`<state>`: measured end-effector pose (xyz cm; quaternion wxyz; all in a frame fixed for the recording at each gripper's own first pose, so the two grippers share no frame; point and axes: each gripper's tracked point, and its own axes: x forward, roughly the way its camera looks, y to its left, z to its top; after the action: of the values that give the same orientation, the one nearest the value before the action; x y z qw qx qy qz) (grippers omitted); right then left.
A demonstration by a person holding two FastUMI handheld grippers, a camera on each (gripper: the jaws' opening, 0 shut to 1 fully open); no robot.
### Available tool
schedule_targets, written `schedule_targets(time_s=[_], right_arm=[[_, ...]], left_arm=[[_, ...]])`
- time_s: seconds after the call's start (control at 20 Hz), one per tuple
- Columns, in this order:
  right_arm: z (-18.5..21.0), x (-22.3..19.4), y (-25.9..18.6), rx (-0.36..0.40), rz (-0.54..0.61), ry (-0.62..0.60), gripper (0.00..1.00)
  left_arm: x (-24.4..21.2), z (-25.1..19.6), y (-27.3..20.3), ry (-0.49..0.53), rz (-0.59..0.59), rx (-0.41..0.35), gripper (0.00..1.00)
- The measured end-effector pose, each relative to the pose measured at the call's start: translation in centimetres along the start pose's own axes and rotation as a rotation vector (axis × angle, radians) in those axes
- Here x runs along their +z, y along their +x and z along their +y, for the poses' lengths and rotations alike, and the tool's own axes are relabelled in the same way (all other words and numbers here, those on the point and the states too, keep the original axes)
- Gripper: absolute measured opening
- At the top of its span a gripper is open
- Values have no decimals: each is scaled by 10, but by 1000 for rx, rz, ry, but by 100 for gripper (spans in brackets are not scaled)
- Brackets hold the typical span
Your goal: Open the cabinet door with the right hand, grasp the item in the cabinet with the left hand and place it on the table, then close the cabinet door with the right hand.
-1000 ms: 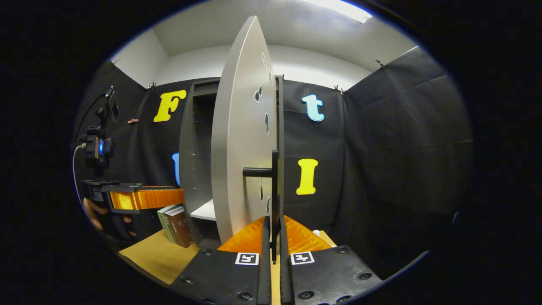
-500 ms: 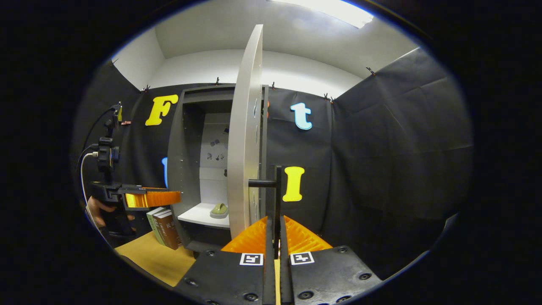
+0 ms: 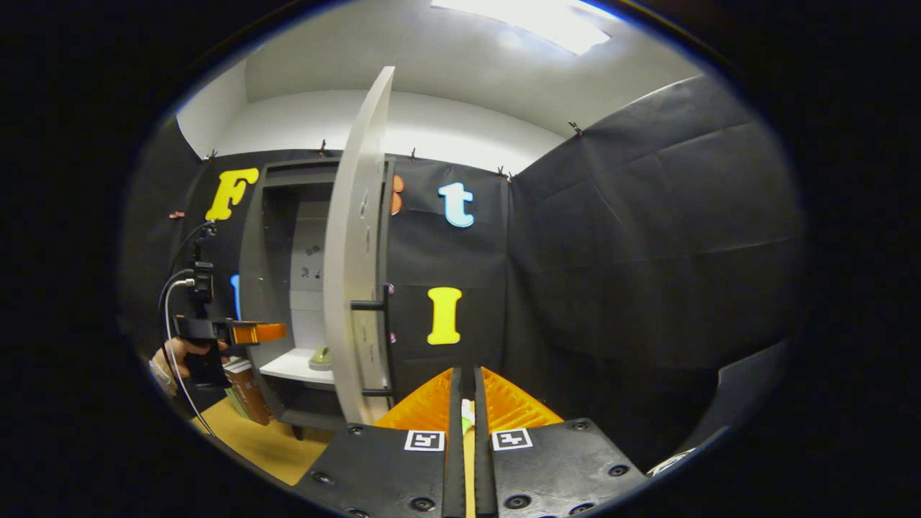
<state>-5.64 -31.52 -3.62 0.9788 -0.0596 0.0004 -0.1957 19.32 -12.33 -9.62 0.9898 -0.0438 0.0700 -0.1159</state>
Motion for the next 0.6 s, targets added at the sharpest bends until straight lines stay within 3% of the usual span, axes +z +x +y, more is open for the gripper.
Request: schedule_targets(time_s=[0.05, 0.1, 0.15, 0.2, 0.25, 0.35, 0.6], right_arm=[[-9, -8, 9, -16, 19, -12, 10], [-19, -13, 17, -32, 34, -25, 31], [-29, -19, 23, -52, 44, -43, 44], [-40, -22, 32, -80, 47, -60, 40], [-50, -25, 39, -108, 45, -75, 47], [-65, -35, 52, -117, 63, -83, 84], [-90, -57, 89, -133, 98, -108, 99]], left_arm=[[0, 6, 10, 8, 7, 22, 91], [0, 13, 20, 30, 17, 51, 91], [-1, 20, 29, 57, 30, 75, 87], [-5, 23, 40, 80, 43, 90, 87], [-7, 27, 51, 90, 54, 100, 88], [-19, 30, 71, 73, 83, 121, 91], [-36, 40, 116, 89, 153, 174, 90]])
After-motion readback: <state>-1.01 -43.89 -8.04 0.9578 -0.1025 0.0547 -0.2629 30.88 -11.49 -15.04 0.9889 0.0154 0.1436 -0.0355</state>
